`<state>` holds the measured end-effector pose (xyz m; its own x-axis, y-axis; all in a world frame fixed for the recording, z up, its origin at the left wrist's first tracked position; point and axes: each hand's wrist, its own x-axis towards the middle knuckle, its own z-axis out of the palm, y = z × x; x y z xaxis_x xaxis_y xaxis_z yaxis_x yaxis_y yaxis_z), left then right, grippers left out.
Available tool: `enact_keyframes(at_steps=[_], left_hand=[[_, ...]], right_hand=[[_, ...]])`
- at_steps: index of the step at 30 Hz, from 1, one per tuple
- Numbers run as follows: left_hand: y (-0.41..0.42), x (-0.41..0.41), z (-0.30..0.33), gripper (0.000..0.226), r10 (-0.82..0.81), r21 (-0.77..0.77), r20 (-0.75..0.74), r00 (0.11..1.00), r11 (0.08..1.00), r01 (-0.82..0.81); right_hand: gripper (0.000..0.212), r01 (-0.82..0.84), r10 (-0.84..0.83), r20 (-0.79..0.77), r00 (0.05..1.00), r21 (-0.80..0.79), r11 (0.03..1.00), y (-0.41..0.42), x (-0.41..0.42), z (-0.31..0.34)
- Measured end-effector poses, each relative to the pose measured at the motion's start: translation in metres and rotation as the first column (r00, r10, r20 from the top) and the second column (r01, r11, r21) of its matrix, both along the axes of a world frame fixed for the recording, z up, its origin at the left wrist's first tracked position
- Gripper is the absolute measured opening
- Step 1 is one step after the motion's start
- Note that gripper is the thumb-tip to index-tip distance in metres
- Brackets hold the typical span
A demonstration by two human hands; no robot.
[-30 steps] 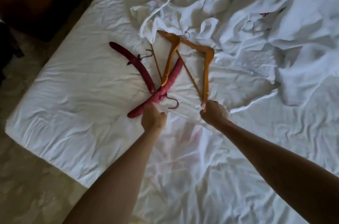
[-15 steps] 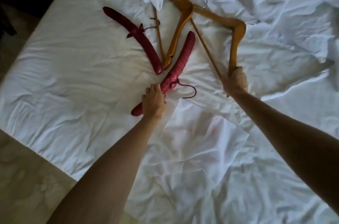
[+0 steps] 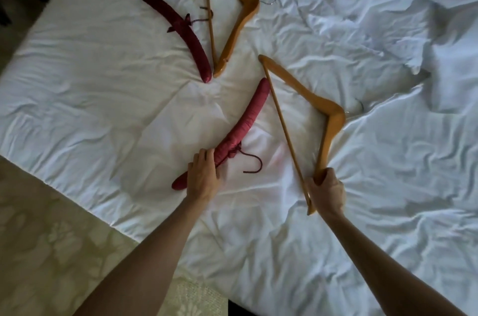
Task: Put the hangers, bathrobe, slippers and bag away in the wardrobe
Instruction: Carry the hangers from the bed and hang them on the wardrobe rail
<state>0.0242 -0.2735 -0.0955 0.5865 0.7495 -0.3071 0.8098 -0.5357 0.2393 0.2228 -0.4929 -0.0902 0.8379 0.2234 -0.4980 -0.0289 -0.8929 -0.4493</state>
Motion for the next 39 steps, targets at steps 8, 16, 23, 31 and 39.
enact_keyframes(at_steps=[8, 16, 23, 31, 39], left_hand=[[0.041, 0.06, 0.042, 0.05, -0.476, 0.154, 0.195, 0.857, 0.878, 0.453], [0.087, 0.143, 0.021, 0.023, -0.939, 0.246, -0.285, 0.194, 0.124, 0.961], [0.169, 0.144, 0.082, 0.02, -0.924, 0.403, -0.269, 0.273, 0.149, 0.903], [0.184, 0.098, 0.167, 0.034, -0.62, 0.539, -0.114, 0.777, 0.618, 0.572], [0.022, 0.014, 0.049, 0.038, -0.088, 0.078, 0.265, 0.96, 0.995, 0.07]], right_hand=[[0.02, 0.168, -0.187, 0.141, 0.972, 0.137, 0.976, 0.016, 0.02, 0.001], [0.022, 0.207, -0.226, 0.152, 0.962, 0.134, 0.969, 0.059, 0.066, -0.015], [0.023, 0.129, -0.181, 0.099, 0.979, 0.389, 0.912, 0.055, 0.094, 0.062], [0.009, -0.073, 0.023, 0.149, 0.988, 0.337, 0.939, 0.034, 0.077, 0.14], [0.015, -0.263, 0.259, 0.046, 0.965, 0.173, 0.949, 0.065, -0.008, 0.037]])
